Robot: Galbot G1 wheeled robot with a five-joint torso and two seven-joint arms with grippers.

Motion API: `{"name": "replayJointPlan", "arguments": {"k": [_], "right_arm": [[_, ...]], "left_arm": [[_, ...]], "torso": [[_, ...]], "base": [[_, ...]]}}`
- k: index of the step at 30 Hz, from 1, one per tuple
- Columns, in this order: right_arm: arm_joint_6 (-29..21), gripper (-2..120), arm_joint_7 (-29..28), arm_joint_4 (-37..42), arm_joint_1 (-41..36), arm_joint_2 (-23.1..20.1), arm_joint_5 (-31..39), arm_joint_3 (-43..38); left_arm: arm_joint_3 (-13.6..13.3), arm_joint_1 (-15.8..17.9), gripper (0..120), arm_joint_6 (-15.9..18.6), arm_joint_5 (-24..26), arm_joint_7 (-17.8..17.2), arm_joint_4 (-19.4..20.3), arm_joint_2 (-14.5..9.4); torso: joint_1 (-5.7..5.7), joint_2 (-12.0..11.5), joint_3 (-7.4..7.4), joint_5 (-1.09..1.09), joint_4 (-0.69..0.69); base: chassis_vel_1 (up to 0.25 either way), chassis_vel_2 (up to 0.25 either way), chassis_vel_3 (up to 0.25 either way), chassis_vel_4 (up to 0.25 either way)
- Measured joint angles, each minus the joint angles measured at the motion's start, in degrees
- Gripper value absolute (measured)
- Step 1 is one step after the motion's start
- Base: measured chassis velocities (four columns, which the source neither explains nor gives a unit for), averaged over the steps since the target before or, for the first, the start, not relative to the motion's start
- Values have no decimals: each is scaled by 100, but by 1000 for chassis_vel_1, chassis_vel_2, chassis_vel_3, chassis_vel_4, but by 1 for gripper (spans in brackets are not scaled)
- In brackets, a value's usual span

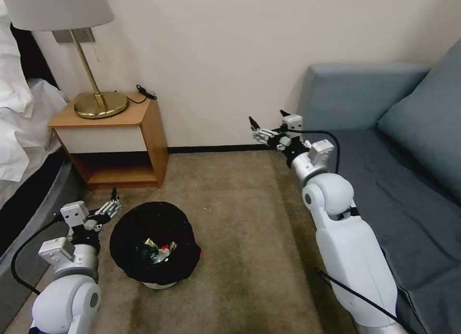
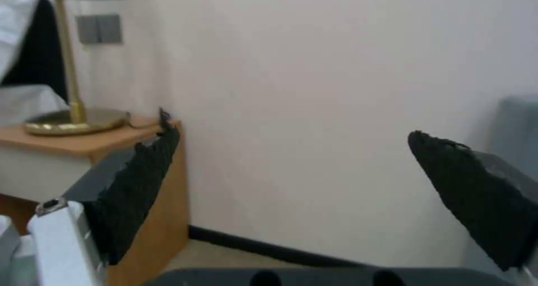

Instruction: Pick up the trash bin, then pick up the garbage on the floor and place it into the trash bin.

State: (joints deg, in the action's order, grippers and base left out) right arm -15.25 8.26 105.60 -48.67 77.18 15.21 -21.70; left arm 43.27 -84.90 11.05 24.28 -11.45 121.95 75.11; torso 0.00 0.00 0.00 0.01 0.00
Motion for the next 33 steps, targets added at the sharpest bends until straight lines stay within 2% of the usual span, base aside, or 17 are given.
{"name": "replayJointPlan", "arguments": {"k": [20, 26, 33], "right_arm": [[360, 100, 6, 1043, -1495, 19, -132, -1347], [401, 100, -35, 1315, -1827, -18, -158, -1493], [597, 100, -343, 1531, -2278, -22, -333, -1506]], "left_arm": [[-349, -74, 100, -5, -346, -60, 203, 193], [-445, -111, 100, -59, -408, -60, 218, 203], [-481, -191, 100, -147, -535, -71, 306, 218]], "torso": [[0, 0, 0, 0, 0], [0, 0, 0, 0, 0], [0, 0, 0, 0, 0]], "base": [[0, 0, 0, 0], [0, 0, 0, 0], [0, 0, 0, 0]]}}
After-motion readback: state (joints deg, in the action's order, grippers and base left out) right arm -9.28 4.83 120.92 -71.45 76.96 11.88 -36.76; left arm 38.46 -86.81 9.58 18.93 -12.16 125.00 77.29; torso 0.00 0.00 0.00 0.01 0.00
